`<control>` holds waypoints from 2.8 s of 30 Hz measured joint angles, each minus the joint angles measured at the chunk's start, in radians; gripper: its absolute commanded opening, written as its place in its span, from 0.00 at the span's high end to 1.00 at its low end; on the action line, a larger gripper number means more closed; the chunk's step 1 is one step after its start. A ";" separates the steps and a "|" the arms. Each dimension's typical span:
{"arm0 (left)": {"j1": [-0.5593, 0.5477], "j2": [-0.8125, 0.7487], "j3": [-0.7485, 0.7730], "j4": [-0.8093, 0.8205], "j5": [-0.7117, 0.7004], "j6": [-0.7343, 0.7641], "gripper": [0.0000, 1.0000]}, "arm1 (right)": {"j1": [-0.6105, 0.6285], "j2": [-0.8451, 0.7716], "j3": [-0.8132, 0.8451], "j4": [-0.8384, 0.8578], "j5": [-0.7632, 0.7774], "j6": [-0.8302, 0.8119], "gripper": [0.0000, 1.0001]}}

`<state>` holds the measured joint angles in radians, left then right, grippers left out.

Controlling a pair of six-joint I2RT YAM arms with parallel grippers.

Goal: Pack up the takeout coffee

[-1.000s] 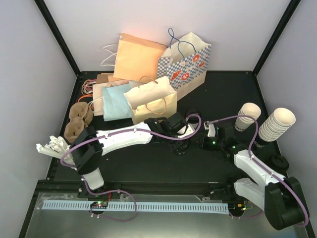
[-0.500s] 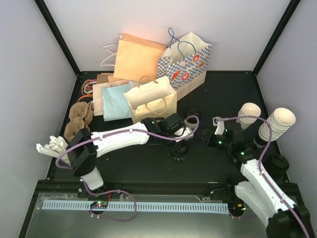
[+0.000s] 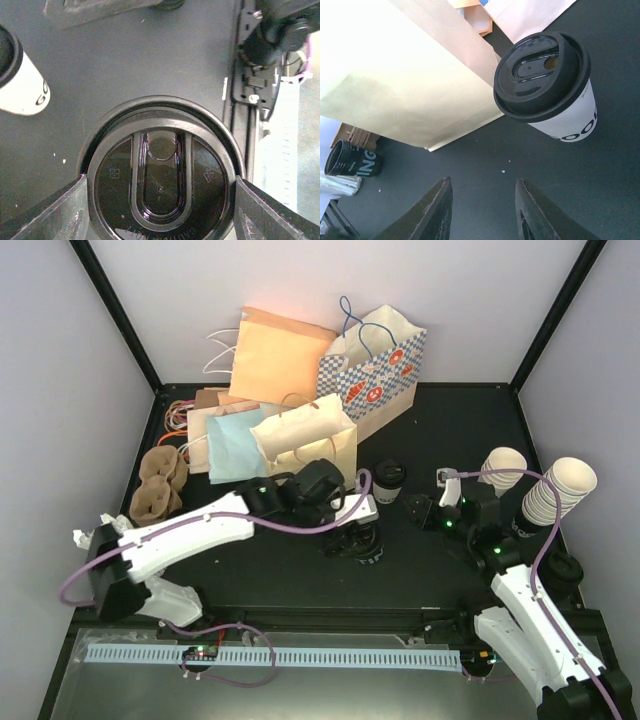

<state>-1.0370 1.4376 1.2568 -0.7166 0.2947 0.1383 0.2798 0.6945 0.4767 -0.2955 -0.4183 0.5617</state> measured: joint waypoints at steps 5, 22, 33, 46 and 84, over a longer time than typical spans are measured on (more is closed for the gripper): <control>0.000 -0.189 -0.130 0.092 0.058 0.162 0.45 | 0.000 0.002 0.000 0.014 -0.007 -0.004 0.62; 0.002 -0.650 -0.617 0.472 0.156 0.843 0.64 | -0.001 0.002 0.019 0.034 -0.100 -0.045 0.62; 0.002 -0.512 -0.498 0.298 0.151 0.927 0.62 | -0.001 0.073 0.022 0.034 -0.278 -0.046 0.59; 0.032 -0.180 -0.274 0.092 0.138 0.789 0.64 | 0.058 0.172 -0.072 0.157 -0.478 0.062 0.57; 0.029 0.094 -0.120 -0.077 -0.031 0.715 0.65 | 0.258 0.380 -0.171 0.368 -0.478 0.206 0.73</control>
<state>-1.0080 1.5314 1.1366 -0.7937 0.2642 0.8532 0.5381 1.0744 0.3061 0.0727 -0.8959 0.7677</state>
